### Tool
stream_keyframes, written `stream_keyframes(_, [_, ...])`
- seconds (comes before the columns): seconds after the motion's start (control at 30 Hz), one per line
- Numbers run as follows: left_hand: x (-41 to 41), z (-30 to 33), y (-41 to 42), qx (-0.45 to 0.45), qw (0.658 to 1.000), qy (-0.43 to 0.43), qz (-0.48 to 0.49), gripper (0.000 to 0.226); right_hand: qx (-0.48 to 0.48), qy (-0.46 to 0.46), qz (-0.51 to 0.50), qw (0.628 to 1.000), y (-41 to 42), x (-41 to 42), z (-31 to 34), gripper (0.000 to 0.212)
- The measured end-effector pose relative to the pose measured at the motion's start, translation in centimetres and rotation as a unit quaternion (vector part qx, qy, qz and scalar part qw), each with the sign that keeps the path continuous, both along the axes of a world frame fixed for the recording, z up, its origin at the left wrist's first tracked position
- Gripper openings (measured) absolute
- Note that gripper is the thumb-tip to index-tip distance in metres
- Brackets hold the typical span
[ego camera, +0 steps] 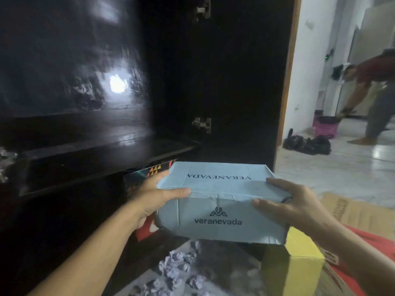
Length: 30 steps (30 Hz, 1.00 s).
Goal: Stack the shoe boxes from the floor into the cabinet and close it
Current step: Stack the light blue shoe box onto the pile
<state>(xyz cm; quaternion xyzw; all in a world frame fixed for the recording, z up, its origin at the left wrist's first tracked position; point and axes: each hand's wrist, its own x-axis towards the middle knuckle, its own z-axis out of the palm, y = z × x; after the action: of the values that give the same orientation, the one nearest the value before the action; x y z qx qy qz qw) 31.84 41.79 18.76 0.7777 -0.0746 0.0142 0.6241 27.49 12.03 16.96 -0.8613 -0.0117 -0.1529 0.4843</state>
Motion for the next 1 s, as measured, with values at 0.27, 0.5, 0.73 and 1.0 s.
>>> stream_keyframes(0.27, [3.5, 4.8, 5.7, -0.008, 0.993, -0.043, 0.111, 0.075, 0.017, -0.043, 0.068, 0.997, 5.5, 8.4, 3.7, 0.104])
stream_keyframes(0.5, [10.9, 7.2, 10.7, -0.024, 0.982, -0.065, 0.178, 0.078, 0.033, -0.061, 0.075, 0.995, 11.5, 15.7, 5.0, 0.104])
stream_keyframes(0.73, [19.0, 4.3, 13.0, 0.009, 0.945, -0.083, 0.315, 0.071, -0.037, -0.047, 0.019, 0.998, 16.0, 21.0, 4.8, 0.095])
stream_keyframes(1.0, [24.1, 2.3, 8.4, -0.016, 0.932, -0.06, 0.357, 0.058, 0.007, -0.136, 0.085, 0.987, 19.2, 24.5, 2.6, 0.057])
